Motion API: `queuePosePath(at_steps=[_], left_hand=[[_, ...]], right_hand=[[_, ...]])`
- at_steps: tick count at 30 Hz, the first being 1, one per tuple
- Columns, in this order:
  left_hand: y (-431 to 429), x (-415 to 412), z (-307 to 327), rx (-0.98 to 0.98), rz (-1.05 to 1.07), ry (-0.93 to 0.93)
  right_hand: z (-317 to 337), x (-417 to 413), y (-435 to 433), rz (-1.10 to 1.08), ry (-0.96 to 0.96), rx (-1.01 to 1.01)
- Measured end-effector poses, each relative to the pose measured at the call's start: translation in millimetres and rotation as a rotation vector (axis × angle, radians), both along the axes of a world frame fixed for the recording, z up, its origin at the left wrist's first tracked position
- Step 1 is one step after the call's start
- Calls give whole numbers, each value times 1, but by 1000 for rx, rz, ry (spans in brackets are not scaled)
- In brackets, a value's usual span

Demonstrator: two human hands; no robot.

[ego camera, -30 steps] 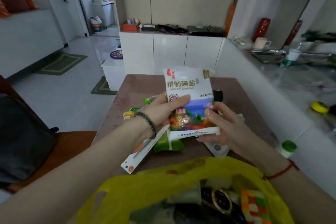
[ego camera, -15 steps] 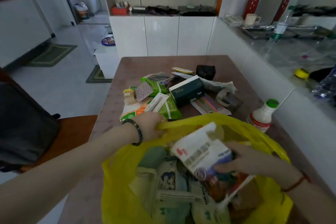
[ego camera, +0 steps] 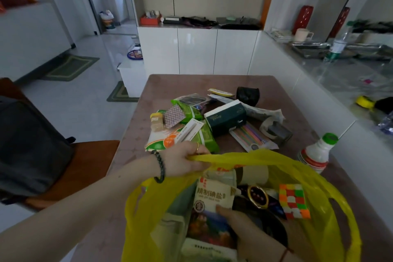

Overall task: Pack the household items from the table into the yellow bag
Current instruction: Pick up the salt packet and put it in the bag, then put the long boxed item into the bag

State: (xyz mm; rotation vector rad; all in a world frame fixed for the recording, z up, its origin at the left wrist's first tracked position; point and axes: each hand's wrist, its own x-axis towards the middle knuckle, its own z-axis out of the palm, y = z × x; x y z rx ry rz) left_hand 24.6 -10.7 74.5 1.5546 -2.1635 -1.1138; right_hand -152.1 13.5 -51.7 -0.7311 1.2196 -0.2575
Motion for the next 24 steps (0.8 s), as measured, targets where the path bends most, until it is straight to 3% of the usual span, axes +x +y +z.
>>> queuePosePath(at_steps=[5,10,13,16,22,24], left_hand=[[-11,9,-3,172,-95,-29],[-40,36,-22,225,255,183],[-71,60,-46,190,511,231],[-103,78,-65,169,722,184],[-136,85,-119,268,775,-102],[-138,79,-136,248,676,-325]], right_hand=[[7,-24,-10,264,102,-125],[116,-51,-56,688,171,-372],[155,-41,-103,560,9,-485],[147,-6,-166,269,25,-568],[62,85,-218,306,196,-226],[40,103,-217,342,221,-168]])
